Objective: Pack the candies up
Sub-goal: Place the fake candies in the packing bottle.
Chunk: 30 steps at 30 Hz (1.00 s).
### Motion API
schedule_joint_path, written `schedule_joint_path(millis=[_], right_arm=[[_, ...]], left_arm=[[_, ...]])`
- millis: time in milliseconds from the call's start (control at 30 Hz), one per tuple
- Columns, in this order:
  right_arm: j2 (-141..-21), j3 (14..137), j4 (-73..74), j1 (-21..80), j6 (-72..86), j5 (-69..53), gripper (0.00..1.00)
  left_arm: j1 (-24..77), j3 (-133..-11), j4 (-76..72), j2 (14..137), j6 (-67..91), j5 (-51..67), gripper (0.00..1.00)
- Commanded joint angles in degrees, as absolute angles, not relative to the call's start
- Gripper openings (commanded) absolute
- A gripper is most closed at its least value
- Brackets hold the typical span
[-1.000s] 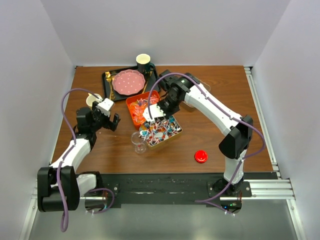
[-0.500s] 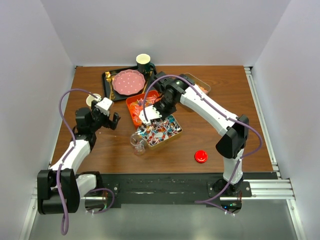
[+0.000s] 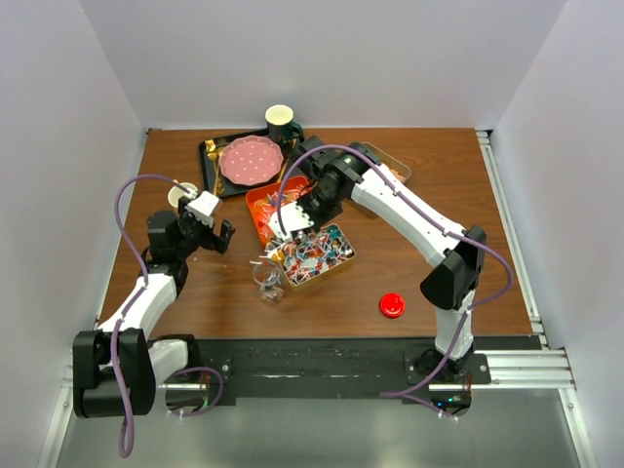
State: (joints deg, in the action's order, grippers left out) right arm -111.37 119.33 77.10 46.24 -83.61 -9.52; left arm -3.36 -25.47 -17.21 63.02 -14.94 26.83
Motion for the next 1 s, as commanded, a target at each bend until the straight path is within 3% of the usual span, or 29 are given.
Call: schedule_joint_path(millis=[0, 667, 967], right_arm=[[-111.80, 122.25, 82.79, 47.02, -84.46, -7.65, 0.00], [-110.92, 121.56, 84.55, 48.78, -87.45, -3.52, 0.00], [-108.72, 116.64, 78.33, 45.71, -81.04, -4.48, 0.00]], left_arm=[[-3.78, -25.14, -21.27, 63.63, -13.89, 27.86, 0.92], [-3.78, -26.54, -23.03, 66.00, -13.19, 28.21, 0.92], [-3.78, -30.32, -19.87, 63.20, -11.34, 37.96, 0.92]])
